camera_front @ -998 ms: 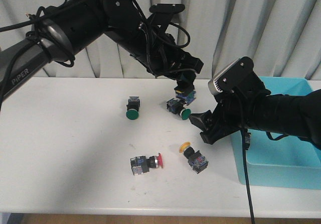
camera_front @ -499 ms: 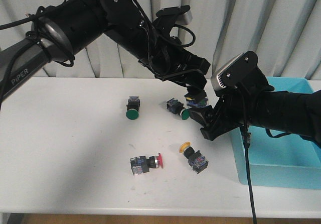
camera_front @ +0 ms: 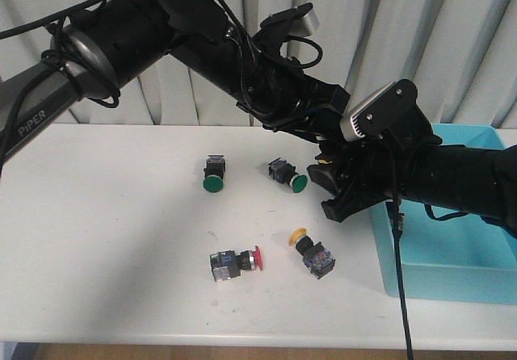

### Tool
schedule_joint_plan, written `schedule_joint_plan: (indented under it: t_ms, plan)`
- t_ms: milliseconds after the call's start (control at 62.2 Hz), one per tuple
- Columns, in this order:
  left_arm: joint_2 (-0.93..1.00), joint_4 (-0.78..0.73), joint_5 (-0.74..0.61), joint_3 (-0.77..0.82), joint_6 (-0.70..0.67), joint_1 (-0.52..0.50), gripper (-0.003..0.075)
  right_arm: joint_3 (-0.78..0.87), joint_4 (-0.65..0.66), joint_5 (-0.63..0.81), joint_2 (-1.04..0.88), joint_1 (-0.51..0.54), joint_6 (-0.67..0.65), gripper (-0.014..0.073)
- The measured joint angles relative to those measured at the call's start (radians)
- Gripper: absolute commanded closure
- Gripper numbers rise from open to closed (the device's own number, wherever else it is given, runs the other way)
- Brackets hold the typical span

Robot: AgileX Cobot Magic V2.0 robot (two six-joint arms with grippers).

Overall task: Pick red and yellow buttons and place in box
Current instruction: 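Grasp the yellow button from the left gripper with the right gripper, then carry the yellow button with the right gripper and lower it into the box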

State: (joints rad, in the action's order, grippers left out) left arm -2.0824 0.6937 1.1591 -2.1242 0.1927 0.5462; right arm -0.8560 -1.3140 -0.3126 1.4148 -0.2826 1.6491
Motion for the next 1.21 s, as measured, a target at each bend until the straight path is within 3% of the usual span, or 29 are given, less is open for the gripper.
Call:
schedule_joint_plan:
  t_ms: [177,322,450,467,708,821,1207]
  plan:
    - [0.001,0.007,0.001,0.0,0.0,0.0,0.0717,0.0,-0.009,-0.014,0.0,0.0,0.006,0.0608]
    - [0.001,0.007,0.003,0.0,0.0,0.0,0.0684,0.0,-0.011,-0.019,0.0,0.0,0.012,0.0601]
    - [0.001,0.007,0.003,0.0,0.003,0.0,0.0606,0.0,-0.011,-0.019,0.0,0.0,0.012,0.0601]
    - [0.001,0.007,0.003,0.0,0.014,0.0,0.0542,0.0,-0.011,-0.019,0.0,0.0,0.012,0.0601]
    - [0.001,0.004,0.001,0.0,0.044,0.008,0.0278,0.0,-0.011,-0.019,0.0,0.0,0.012,0.06]
    - [0.001,0.0,-0.002,0.0,0.05,0.025,0.0196,0.002,-0.011,-0.019,0.0,0.0,0.013,0.06]
    - [0.033,-0.041,0.001,-0.001,0.083,0.04,0.0179,0.007,-0.011,0.099,-0.003,0.0,-0.029,0.0596]
